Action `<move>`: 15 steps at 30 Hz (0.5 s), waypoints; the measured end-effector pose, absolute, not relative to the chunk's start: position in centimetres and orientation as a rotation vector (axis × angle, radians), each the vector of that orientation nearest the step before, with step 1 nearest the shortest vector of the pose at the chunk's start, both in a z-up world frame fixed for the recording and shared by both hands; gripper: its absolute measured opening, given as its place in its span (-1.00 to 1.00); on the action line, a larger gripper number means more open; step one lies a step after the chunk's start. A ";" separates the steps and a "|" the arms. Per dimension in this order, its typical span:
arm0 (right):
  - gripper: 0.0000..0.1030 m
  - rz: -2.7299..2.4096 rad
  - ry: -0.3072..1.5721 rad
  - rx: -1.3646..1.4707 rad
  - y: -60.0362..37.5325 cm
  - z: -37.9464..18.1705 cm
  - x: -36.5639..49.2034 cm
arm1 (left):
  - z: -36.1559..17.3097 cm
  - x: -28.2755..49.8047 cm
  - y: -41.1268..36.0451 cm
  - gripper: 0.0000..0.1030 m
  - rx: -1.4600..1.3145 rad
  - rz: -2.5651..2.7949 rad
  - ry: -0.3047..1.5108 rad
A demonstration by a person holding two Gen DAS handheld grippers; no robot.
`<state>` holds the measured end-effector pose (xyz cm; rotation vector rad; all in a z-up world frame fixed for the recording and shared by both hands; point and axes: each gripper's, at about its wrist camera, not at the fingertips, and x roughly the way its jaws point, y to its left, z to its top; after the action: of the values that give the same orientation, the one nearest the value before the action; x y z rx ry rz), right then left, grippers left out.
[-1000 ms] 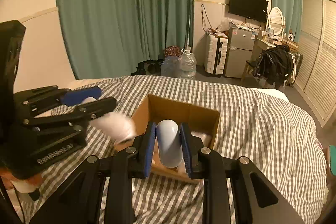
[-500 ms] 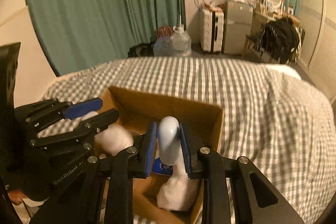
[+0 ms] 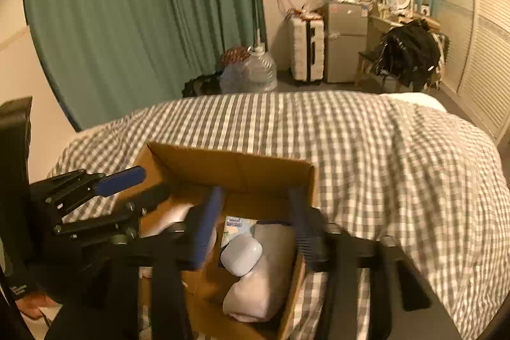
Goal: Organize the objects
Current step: 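Place the bottle and earbud case into the box and open both tools, then grasp the black cup with the right tool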
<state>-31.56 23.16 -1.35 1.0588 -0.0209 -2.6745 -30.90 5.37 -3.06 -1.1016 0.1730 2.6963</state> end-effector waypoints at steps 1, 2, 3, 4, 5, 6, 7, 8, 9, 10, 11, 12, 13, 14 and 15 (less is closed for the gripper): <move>0.01 -2.683 -0.020 1.042 23.1 -0.7 -31.0 | -2.3 -30.0 5.3 0.42 -1.076 2.711 0.170; 0.03 -2.690 -0.018 1.024 23.2 0.1 -30.3 | -1.7 -29.4 5.2 0.45 -1.059 2.716 0.173; 0.10 -2.693 -0.013 1.011 23.1 0.8 -29.8 | -1.1 -28.8 5.2 0.45 -1.048 2.720 0.184; 0.13 -2.694 -0.007 0.999 23.2 1.4 -29.4 | -0.4 -27.9 5.1 0.46 -1.039 2.730 0.206; 0.16 -2.699 0.005 0.979 23.1 2.2 -28.5 | 0.2 -27.3 5.1 0.53 -1.030 2.743 0.220; 0.20 -2.702 0.019 0.966 23.0 2.8 -27.8 | 0.8 -26.6 4.9 0.64 -1.016 2.755 0.228; 0.21 -2.704 0.035 0.953 22.8 3.4 -27.0 | 1.6 -25.5 4.7 0.70 -0.996 2.766 0.230; 0.25 -2.707 0.051 0.933 22.6 4.2 -25.9 | 2.1 -25.0 4.5 0.79 -0.985 2.771 0.226; 0.33 -2.710 0.060 0.919 22.6 4.8 -25.1 | 2.7 -24.1 4.3 0.81 -0.972 2.777 0.221; 0.37 -2.715 0.068 0.906 22.5 5.5 -24.3 | 3.4 -23.2 4.0 0.81 -0.960 2.783 0.221; 0.43 -2.721 0.078 0.887 22.5 6.3 -23.2 | 4.0 -22.4 3.7 0.85 -0.952 2.791 0.225; 0.49 -2.726 0.084 0.873 22.4 6.9 -22.4 | 4.5 -21.6 3.4 0.91 -0.945 2.802 0.231; 0.53 -2.729 0.090 0.860 22.3 7.5 -21.5 | 5.1 -20.8 3.1 0.91 -0.936 2.815 0.240; 0.57 -2.733 0.095 0.842 22.3 8.3 -20.5 | 5.7 -19.9 2.7 0.92 -0.923 2.830 0.252; 0.59 -2.738 0.096 0.827 22.4 8.8 -19.6 | 6.1 -19.1 2.5 0.93 -0.914 2.840 0.260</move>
<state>-19.61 22.40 8.81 0.8271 0.0964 -2.7380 -19.13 2.49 6.13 -0.9140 0.2596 2.8398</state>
